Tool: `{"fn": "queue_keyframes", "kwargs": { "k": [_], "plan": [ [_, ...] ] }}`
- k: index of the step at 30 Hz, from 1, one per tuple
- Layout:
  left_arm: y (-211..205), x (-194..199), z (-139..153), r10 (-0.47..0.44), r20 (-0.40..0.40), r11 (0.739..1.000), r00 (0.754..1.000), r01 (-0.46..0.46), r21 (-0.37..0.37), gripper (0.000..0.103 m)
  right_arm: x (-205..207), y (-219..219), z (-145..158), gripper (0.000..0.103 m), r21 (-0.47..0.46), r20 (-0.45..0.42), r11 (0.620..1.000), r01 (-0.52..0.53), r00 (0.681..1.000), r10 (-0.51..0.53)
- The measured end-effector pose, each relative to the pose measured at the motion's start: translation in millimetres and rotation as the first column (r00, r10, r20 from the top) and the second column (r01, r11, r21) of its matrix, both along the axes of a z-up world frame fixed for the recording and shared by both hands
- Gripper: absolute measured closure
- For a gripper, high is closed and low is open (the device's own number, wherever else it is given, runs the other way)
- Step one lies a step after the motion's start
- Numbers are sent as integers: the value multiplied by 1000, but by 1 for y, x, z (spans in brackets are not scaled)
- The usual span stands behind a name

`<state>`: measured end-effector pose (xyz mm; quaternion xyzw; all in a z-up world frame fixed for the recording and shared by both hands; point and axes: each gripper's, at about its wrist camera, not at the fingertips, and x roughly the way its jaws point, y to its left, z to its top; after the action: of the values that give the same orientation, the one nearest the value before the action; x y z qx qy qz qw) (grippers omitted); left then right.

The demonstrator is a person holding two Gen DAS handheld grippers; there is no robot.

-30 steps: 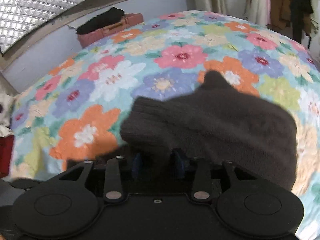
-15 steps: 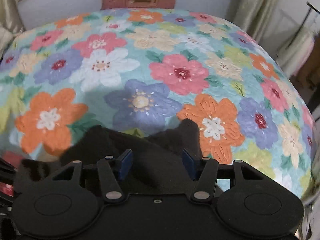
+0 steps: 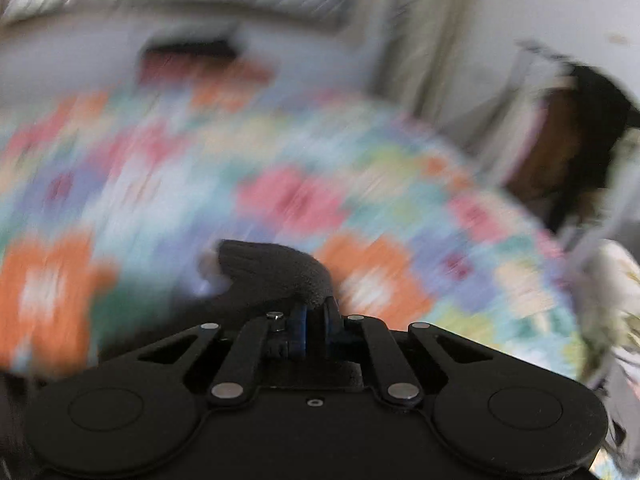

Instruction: Fold clothes

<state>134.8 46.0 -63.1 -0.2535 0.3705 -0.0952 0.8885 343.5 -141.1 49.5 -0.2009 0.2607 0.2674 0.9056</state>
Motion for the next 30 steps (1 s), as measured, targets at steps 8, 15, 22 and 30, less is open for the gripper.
{"fn": "queue_keyframes", "kwargs": {
  "k": [8,15,22,30],
  "plan": [
    [8,-2,-8,196,-138,976,971,-179,127,86,43,-20,6,87,90,-51,977,194,980,-190],
    [15,-4,-5,189,-175,982,966,-182,57,84,18,-49,-4,69,282,-311,932,228,941,-136],
    [51,-17,22,293,-127,955,947,-285,79,63,-71,-64,-26,62,313,-441,932,186,897,-31],
    [71,-13,18,260,-167,964,951,-267,-19,63,-129,-66,-73,62,321,-605,942,98,786,124]
  ]
}}
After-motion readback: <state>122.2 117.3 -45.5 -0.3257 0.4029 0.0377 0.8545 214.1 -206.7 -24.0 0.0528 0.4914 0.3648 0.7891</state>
